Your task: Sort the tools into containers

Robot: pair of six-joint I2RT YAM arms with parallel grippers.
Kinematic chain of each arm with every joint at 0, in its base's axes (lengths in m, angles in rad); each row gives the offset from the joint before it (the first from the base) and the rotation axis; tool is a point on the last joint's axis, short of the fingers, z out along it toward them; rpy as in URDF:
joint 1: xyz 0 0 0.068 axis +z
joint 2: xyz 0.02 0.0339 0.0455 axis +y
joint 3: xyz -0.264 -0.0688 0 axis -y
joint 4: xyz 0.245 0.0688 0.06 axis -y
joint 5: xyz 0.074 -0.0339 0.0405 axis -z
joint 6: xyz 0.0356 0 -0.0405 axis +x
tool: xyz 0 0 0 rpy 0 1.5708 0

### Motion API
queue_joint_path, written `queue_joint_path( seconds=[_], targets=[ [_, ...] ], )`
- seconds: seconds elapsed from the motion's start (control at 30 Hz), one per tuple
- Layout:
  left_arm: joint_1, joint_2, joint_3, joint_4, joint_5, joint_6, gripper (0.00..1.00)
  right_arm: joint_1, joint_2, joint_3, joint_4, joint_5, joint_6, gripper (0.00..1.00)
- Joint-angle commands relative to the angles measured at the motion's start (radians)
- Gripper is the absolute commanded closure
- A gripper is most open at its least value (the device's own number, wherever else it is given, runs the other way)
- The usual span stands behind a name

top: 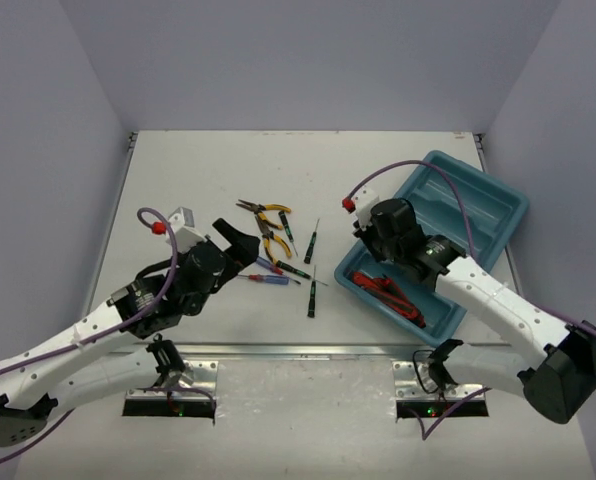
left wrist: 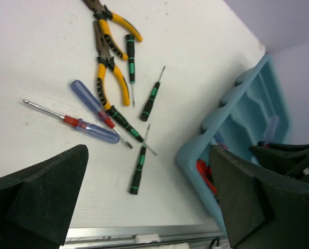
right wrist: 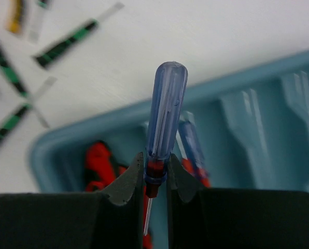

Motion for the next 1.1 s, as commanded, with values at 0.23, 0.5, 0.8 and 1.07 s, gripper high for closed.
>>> queue_joint_path(
  seconds=[0.23, 0.5, 0.8, 1.07],
  targets=[
    [0.241, 0.203, -0.056, 0.059, 0.334, 0.180, 0.00, -0.328, 0.159, 0.020, -0.164, 0.053, -0.460, 0.81],
    [0.246, 0.374, 0.005, -0.068, 0.297, 0.068, 0.00, -0.334, 0.174, 0.019, -0.170, 0.069, -0.405, 0.25],
    [0.246, 0.418, -0.014, -0.098, 0.278, -0.138, 0.00, -0.334, -0.031, 0.143, -0.196, -0.168, -0.096, 0.01],
    [0.247, 0.531, 0.003, -0.086, 0.257, -0.370, 0.12, -0.334, -0.149, 0.092, 0.050, -0.850, 0.444, 0.01]
  ],
)
